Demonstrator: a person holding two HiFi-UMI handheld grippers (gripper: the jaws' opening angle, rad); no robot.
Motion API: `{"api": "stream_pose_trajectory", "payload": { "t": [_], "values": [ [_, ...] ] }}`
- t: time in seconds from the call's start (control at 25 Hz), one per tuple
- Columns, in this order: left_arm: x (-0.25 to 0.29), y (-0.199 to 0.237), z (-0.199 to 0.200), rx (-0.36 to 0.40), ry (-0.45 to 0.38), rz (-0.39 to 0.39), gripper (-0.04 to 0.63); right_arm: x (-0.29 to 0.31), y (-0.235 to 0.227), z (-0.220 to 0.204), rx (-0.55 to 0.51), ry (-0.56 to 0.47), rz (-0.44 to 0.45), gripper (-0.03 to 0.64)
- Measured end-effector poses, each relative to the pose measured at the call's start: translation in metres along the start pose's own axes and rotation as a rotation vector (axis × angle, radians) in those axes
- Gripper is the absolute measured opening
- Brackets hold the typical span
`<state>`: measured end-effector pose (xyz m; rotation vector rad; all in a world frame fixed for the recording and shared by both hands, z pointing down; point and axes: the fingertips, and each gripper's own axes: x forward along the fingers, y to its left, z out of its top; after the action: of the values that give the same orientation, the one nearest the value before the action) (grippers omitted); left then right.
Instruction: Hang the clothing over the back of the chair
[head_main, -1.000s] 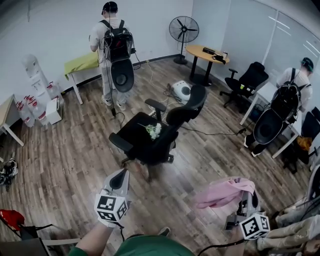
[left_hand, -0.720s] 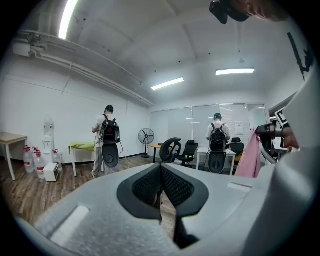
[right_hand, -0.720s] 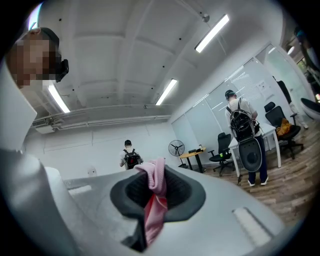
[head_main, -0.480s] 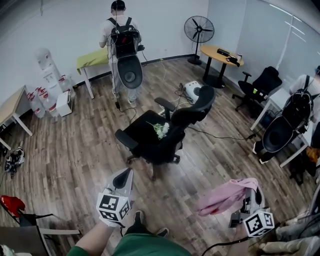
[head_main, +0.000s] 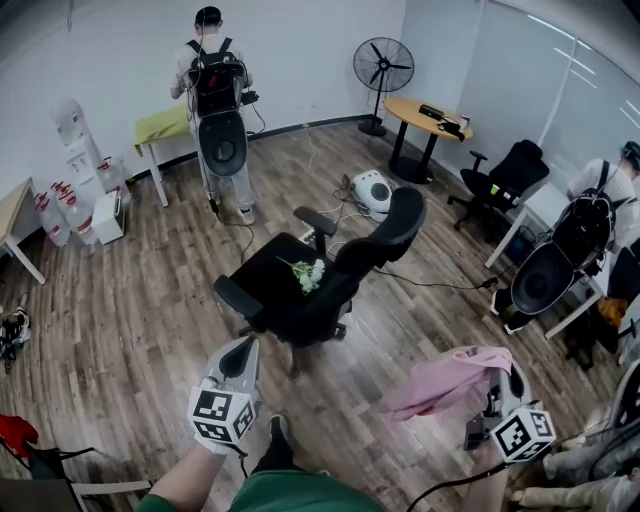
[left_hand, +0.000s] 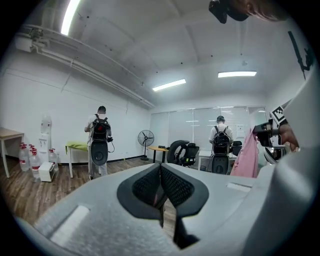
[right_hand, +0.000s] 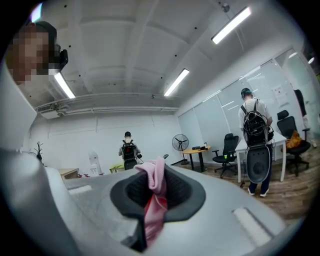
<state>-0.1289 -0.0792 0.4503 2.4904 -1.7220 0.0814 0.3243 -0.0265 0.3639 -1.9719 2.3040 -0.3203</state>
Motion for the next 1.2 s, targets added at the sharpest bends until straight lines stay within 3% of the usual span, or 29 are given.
{"api": "stream_pose_trajectory", "payload": {
  "t": [0.48,0.92,1.2],
  "values": [
    [0.120,0.103,0.018,-0.055,-0.028,-0.046,0.012,0.111,0.000,0.066,-0.062,-0.019,-0.125,0.029],
    [0.174,0.171,0.005,-0.088,0.001,-0.031,0.012,0.211,0.008,0.146,-0.043,-0.024,-0.077,0.029],
    [0.183,0.174,0.021,-0.061,-0.018,0.026,0.012,0.266,0.018,0.196,-0.087,-0.058,0.041,0.029]
  ]
}}
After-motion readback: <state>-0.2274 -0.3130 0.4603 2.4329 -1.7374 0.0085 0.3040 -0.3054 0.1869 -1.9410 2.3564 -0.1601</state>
